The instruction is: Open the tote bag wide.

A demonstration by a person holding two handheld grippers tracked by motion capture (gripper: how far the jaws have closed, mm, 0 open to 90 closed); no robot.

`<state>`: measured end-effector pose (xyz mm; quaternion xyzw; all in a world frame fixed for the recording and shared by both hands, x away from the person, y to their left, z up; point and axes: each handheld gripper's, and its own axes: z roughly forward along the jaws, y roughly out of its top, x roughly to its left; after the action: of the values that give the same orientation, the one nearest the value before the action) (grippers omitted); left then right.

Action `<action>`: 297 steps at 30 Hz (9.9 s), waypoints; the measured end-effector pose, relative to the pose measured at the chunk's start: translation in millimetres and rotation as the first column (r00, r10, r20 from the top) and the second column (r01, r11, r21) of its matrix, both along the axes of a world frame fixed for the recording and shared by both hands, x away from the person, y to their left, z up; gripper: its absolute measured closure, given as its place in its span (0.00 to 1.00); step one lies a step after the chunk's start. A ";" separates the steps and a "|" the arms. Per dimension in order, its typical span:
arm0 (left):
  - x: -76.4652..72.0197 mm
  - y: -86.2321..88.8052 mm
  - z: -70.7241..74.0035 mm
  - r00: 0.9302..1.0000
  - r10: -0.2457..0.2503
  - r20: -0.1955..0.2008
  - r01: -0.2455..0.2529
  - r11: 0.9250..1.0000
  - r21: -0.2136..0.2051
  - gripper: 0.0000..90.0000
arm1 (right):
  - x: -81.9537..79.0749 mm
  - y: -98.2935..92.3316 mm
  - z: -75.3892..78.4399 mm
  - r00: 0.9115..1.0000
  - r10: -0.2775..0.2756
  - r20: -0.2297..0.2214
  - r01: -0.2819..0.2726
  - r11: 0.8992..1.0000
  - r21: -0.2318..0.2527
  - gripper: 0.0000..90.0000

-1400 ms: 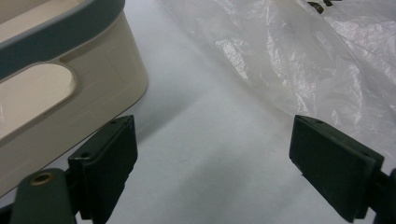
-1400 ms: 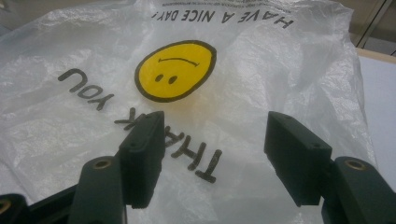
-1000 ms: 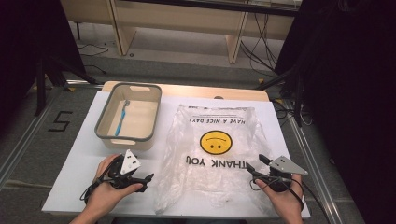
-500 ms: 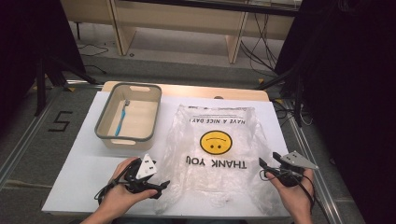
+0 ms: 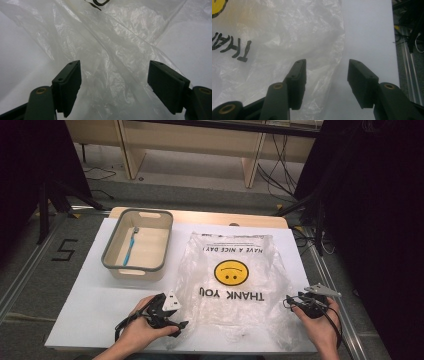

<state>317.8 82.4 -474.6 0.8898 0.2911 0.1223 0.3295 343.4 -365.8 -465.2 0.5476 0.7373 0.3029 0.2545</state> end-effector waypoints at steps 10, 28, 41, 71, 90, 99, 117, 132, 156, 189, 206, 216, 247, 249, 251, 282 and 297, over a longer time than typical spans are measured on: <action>3.0 -3.9 -6.8 1.000 -0.004 -0.025 0.005 0.999 0.053 0.48 | 5.7 2.8 -7.8 0.996 0.019 -0.082 -0.018 1.000 0.013 0.67; 18.2 -0.3 -1.6 0.999 0.048 -0.023 -0.046 0.996 0.072 0.98 | 3.8 2.5 -8.9 0.990 0.010 -0.138 -0.008 1.000 0.017 1.00; 48.6 -2.6 5.9 0.987 0.115 0.110 -0.124 0.989 0.075 0.98 | -9.1 2.2 -0.5 0.989 0.010 -0.146 -0.005 0.999 0.032 1.00; 84.9 -11.8 5.5 0.950 0.185 0.253 -0.207 0.976 0.066 0.98 | -25.3 18.1 2.8 0.974 0.082 -0.212 -0.073 0.996 0.048 1.00; 113.8 -27.8 14.6 0.928 0.225 0.297 -0.255 0.965 0.066 0.97 | -23.1 34.5 0.5 0.970 0.155 -0.187 -0.147 0.987 0.057 1.00; 113.5 -36.0 16.2 0.914 0.225 0.338 -0.255 0.966 0.045 0.73 | -22.6 41.7 0.1 0.965 0.196 -0.177 -0.187 0.980 0.065 0.99; 75.7 -18.3 43.4 0.930 0.228 0.289 -0.223 0.974 -0.049 0.29 | -22.9 46.3 15.5 0.981 0.188 0.047 -0.189 0.982 0.021 0.61; 34.9 9.7 32.7 0.958 0.172 0.231 -0.162 0.985 -0.064 0.30 | -10.1 88.3 14.4 0.930 0.360 0.078 -0.362 0.932 0.008 0.56; 9.9 20.0 17.6 0.975 0.132 0.178 -0.125 0.991 -0.055 0.31 | 13.5 131.7 10.3 0.898 0.438 0.054 -0.440 0.897 0.037 0.54; 7.8 12.4 8.3 0.982 0.096 0.164 -0.091 0.995 -0.038 0.32 | 27.7 158.6 7.9 0.874 0.485 0.033 -0.487 0.872 0.053 0.55; 5.6 0.0 6.9 0.987 0.061 0.149 -0.057 0.998 -0.031 0.35 | 37.9 190.7 -11.2 0.807 0.583 -0.093 -0.583 0.812 0.025 0.55; 7.0 -10.0 5.3 0.991 0.017 0.135 -0.013 0.999 -0.030 0.40 | 39.1 191.3 -17.3 0.798 0.587 -0.134 -0.593 0.805 -0.008 0.65; 30.2 -70.3 -13.6 0.991 -0.124 0.053 0.125 0.992 -0.029 0.92 | 33.7 185.5 12.3 0.833 0.553 -0.038 -0.550 0.833 0.067 1.00; 30.4 -70.7 -13.4 0.990 -0.131 0.051 0.132 0.991 -0.021 0.93 | 34.1 185.0 14.0 0.837 0.546 -0.027 -0.544 0.836 0.072 1.00; 29.8 -71.3 -13.5 0.989 -0.135 0.059 0.136 0.991 -0.016 0.94 | 34.6 183.5 18.3 0.843 0.537 -0.014 -0.535 0.842 0.076 1.00; 25.8 -74.4 -13.3 0.982 -0.158 0.100 0.155 0.987 0.029 0.94 | 38.4 166.4 90.5 0.867 0.367 0.337 -0.411 0.909 0.065 1.00; 25.6 -74.4 -13.2 0.982 -0.158 0.103 0.155 0.987 0.032 0.93 | 41.4 166.1 97.4 0.851 0.321 0.416 -0.379 0.923 0.063 1.00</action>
<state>343.5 8.0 -487.7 0.9061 0.2011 0.1463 0.3423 384.9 -199.7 -367.7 0.3476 0.7338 0.5010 0.2996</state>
